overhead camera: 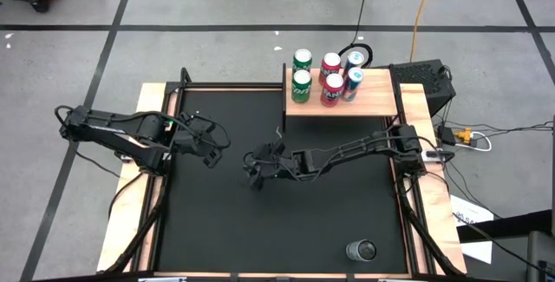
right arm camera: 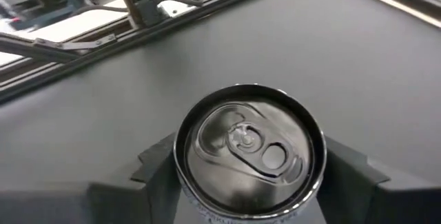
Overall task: Place canned beverage on shelf
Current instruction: Put the top white-blue soda can on the shelf
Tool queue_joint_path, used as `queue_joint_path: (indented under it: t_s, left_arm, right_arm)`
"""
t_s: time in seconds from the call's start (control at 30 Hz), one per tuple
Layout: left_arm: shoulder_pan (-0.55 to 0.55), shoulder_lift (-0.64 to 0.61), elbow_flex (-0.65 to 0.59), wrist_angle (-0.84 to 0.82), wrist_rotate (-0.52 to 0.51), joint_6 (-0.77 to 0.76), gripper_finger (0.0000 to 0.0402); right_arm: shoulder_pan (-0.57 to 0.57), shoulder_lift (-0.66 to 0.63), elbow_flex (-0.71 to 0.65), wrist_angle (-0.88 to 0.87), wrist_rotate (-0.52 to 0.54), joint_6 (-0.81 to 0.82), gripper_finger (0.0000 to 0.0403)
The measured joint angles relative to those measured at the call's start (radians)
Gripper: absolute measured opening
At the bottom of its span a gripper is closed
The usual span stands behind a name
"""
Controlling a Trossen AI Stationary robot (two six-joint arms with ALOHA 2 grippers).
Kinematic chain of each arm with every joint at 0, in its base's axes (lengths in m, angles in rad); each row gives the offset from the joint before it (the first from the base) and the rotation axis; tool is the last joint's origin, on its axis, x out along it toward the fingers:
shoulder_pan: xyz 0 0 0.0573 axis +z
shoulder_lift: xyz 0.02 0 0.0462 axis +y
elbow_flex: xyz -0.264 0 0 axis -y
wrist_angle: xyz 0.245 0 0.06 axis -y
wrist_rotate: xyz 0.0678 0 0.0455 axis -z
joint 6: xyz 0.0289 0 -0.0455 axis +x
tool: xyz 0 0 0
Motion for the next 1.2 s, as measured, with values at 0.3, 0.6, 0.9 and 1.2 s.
queue_joint_path:
  t_s: [0.3, 0.6, 0.9, 1.2]
  left_arm:
    - [-0.028, 0.0, 0.0, 0.004, 0.113, 0.26, 0.0386]
    - [-0.06, 0.005, -0.064, 0.496, 0.303, 0.487, 0.0386]
    - [-0.048, 0.045, -0.098, 0.822, 0.393, 0.544, 0.0386]
    - [-0.012, 0.164, -0.098, 0.917, 0.43, 0.527, 0.0386]
  right_arm:
    - [-0.016, -0.17, -0.003, -0.095, -0.254, -0.13, 0.0245]
    - [-0.048, -0.376, -0.002, -0.092, -0.419, -0.249, 0.0246]
    - [-0.051, -0.452, -0.002, -0.092, -0.444, -0.286, 0.0246]
    - [-0.05, -0.457, -0.001, -0.066, -0.521, -0.286, 0.0246]
